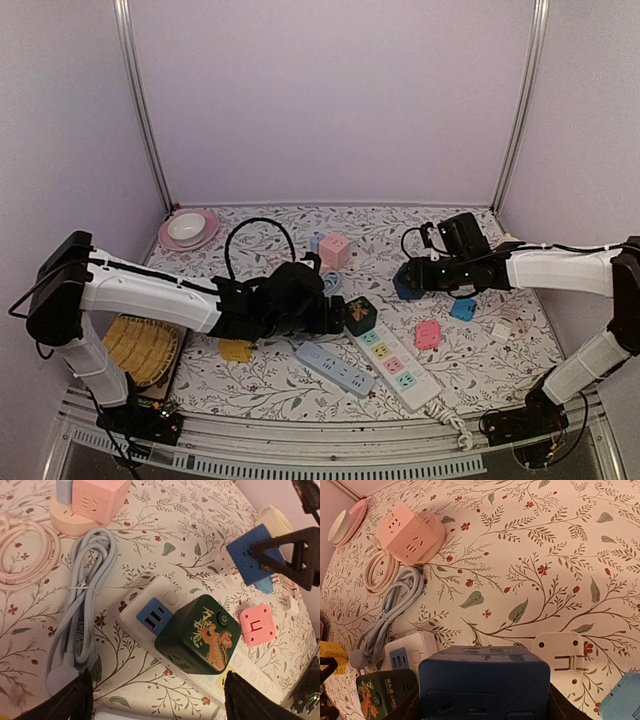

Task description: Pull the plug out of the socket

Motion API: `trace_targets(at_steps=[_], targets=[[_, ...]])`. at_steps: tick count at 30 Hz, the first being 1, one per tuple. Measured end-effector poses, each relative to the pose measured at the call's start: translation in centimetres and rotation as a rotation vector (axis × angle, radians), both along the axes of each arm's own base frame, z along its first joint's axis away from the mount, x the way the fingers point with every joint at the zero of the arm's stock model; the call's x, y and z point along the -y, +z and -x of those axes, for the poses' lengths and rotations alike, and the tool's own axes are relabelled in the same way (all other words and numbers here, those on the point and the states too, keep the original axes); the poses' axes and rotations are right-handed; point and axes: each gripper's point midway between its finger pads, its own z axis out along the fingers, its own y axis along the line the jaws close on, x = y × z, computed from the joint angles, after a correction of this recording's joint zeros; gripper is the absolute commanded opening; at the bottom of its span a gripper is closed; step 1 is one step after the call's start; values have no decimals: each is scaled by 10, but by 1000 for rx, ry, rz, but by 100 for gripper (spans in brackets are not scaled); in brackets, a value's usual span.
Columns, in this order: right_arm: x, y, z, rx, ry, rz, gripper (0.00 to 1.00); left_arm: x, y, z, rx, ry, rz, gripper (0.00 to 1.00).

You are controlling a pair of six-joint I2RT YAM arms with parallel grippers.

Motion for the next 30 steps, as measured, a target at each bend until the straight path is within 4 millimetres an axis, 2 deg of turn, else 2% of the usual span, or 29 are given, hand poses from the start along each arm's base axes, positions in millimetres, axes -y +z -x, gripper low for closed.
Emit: trace_targets(at_steps=[5,12,14,18,22,28,30], targets=[[-13,-17,-25,-62,27,-57,36,-8,3,14,6,-18,4,92],[-32,-29,-51,-111,78,-136,39,-27,-25,27,-29,-16,-46,92],[-32,-37,-57,-134,82,-153,41,-30,-28,28,-33,-14,-48,92],[-23,-55,-70,-193,72,-196,52,-33,-24,32,-30,-15,-32,92],[-14,-54,-83,-204,62,-236,69,-33,-13,33,-17,-15,-3,92],[6,-56,-94,-213,30,-259,84,-38,-9,34,-10,0,15,92],[14,-57,-98,-210,13,-258,86,-40,-11,34,-12,3,10,92]])
